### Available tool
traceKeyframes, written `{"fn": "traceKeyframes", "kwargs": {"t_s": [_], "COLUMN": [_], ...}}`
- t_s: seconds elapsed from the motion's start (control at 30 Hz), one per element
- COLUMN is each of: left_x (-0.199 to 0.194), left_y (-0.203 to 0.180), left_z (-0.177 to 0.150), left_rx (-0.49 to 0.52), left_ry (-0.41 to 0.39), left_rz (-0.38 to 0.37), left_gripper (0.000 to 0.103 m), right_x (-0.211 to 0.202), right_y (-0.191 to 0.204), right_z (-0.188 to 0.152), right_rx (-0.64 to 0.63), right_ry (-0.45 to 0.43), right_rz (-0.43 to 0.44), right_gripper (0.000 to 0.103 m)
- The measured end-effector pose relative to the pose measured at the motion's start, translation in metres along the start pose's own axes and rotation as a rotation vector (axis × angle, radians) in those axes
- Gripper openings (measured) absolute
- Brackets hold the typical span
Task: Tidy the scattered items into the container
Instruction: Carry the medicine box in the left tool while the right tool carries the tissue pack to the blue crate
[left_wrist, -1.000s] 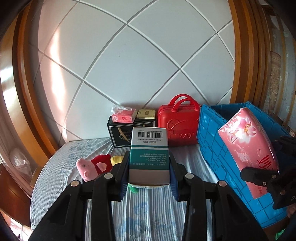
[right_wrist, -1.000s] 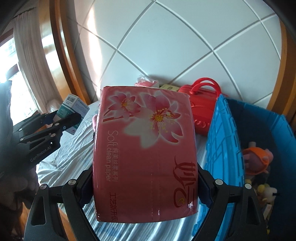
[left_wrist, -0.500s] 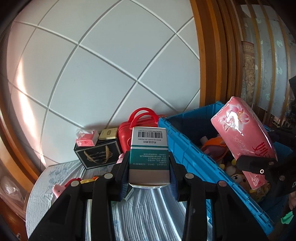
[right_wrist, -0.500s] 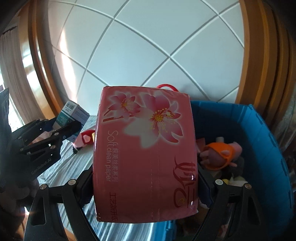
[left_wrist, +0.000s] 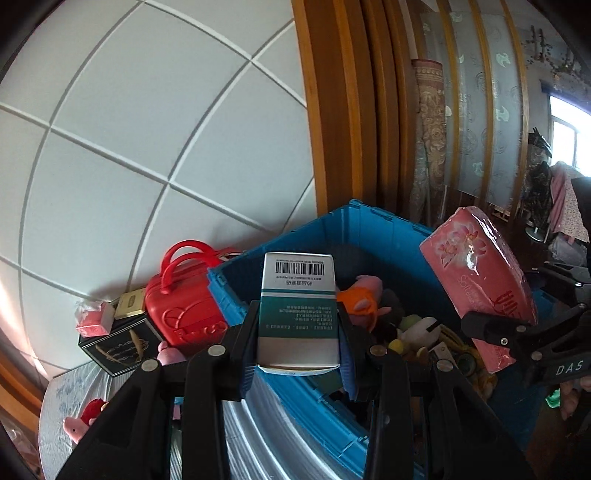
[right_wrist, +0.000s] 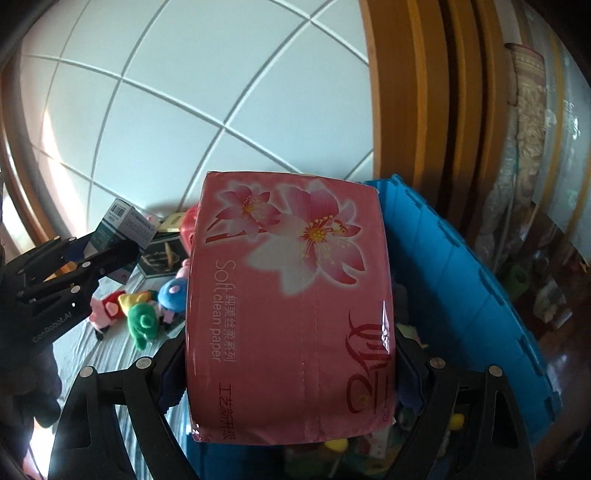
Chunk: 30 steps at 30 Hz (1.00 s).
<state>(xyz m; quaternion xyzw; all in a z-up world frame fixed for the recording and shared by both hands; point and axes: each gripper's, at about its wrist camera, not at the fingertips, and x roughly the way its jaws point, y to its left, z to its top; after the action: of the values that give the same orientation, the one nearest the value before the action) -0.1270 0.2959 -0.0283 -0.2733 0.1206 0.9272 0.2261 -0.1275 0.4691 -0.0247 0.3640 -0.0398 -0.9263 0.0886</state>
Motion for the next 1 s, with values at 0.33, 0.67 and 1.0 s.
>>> {"fn": "traceKeyframes", "kwargs": {"t_s": [0.33, 0.67, 1.0], "left_x": [0.041, 0.068, 0.079], "left_y": [-0.057, -0.087, -0.094], "left_z": [0.043, 0.074, 0.087], "left_rx": [0.077, 0.113, 0.118], "left_ry": [0.005, 0.003, -0.005], "left_rz": [-0.093, -0.137, -0.149], "left_gripper": [0.036, 0.036, 0.036], "right_x": [-0.014, -0.016, -0.015], "right_y": [-0.065, -0.121, -0.134], "right_z": [-0.017, -0.027, -0.026], "right_rx": [0.082, 0.141, 0.155], "right_ry": [-0.005, 0.002, 0.011], "right_rz": [-0.123, -0.207, -0.218], "right_gripper": [0.089, 0.089, 0.089]}}
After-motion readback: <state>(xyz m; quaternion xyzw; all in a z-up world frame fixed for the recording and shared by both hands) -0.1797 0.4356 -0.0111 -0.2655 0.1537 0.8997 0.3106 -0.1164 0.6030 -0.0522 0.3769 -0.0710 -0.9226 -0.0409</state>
